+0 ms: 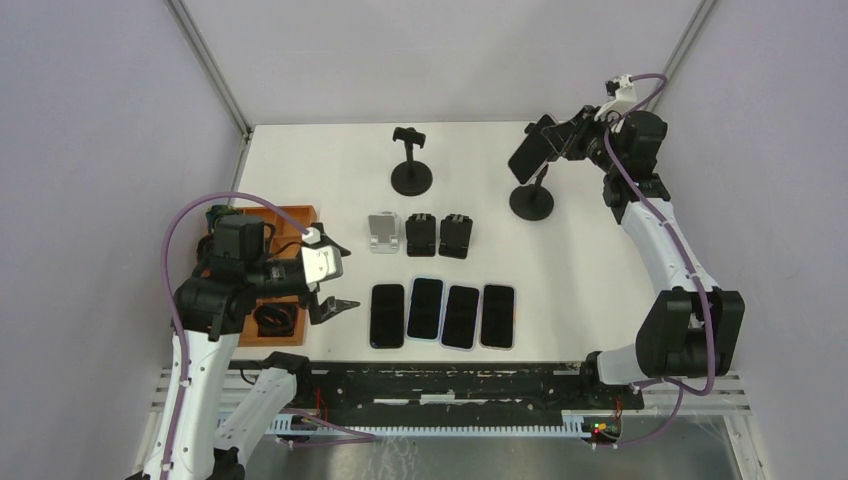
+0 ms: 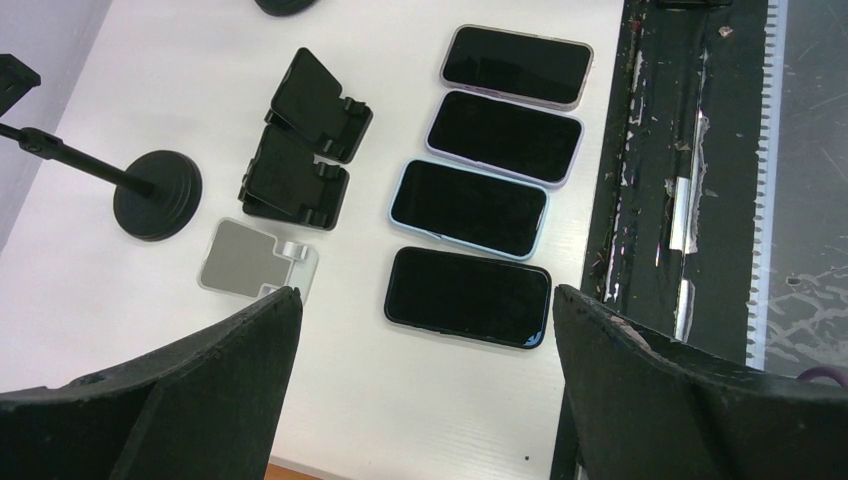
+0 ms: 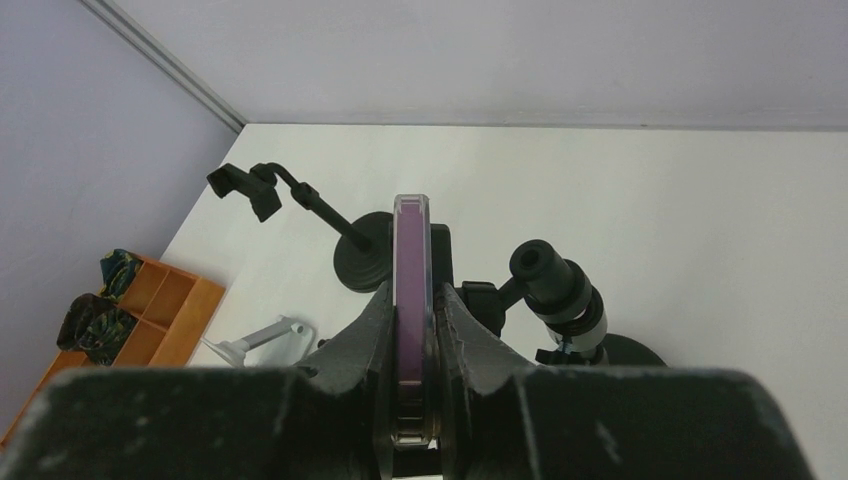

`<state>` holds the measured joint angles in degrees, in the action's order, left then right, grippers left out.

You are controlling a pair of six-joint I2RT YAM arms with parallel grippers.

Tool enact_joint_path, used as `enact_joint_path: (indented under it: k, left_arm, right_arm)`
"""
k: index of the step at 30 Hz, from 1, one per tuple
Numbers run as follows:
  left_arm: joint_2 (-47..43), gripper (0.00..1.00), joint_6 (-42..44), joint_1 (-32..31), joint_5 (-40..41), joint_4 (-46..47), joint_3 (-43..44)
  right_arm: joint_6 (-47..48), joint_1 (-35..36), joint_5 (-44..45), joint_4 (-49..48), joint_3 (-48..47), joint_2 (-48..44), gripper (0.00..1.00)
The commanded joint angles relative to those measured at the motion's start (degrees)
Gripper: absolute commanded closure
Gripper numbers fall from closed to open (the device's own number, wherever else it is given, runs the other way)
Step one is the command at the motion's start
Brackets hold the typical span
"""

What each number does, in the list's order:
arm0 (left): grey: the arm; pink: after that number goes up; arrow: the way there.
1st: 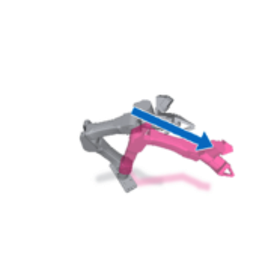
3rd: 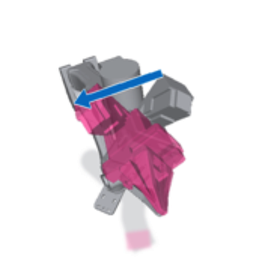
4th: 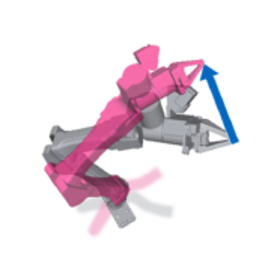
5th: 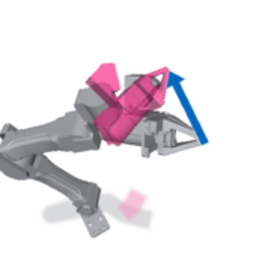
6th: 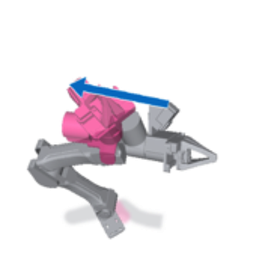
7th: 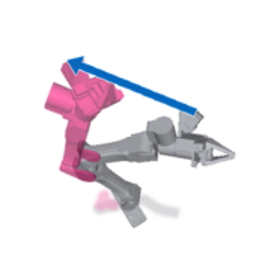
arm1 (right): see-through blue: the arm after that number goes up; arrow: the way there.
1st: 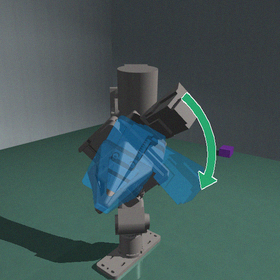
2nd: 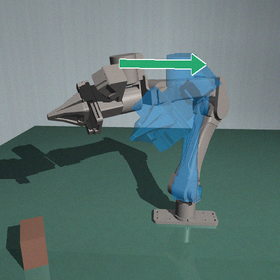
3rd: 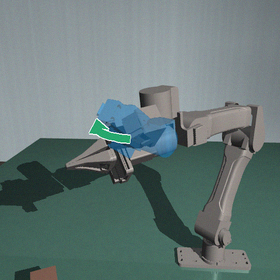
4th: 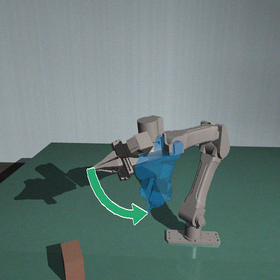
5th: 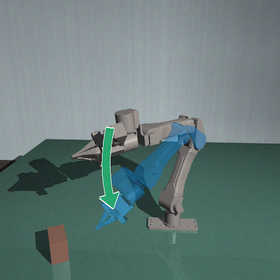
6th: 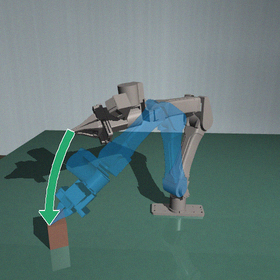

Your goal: Remove the phone from the phone stand

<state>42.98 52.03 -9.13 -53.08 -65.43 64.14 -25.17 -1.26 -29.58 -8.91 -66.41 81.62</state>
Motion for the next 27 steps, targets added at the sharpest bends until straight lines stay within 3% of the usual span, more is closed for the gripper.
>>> enact_joint_path:
  k: [1, 9, 19, 27]
  left_arm:
    - [0.5, 0.00, -2.1, 0.0, -2.7, 1.5, 2.0]
    - [1.2, 0.00, -2.5, 0.0, -4.7, 1.5, 1.8]
    - [1.2, 0.00, -11.6, 0.0, -7.3, 9.9, 0.9]
    - [3.6, 0.00, -17.2, -0.1, -8.2, 15.5, 0.8]
  right_arm:
    - [-0.3, -0.4, 1.1, -2.0, -8.2, -4.2, 1.00]
    - [-2.2, -0.3, 0.1, 5.1, -15.7, -8.7, 1.00]
    - [-11.1, 3.1, -9.5, 4.6, -8.7, -17.7, 1.00]
    - [-12.5, 8.0, -9.7, 10.4, -8.3, -25.8, 1.00]
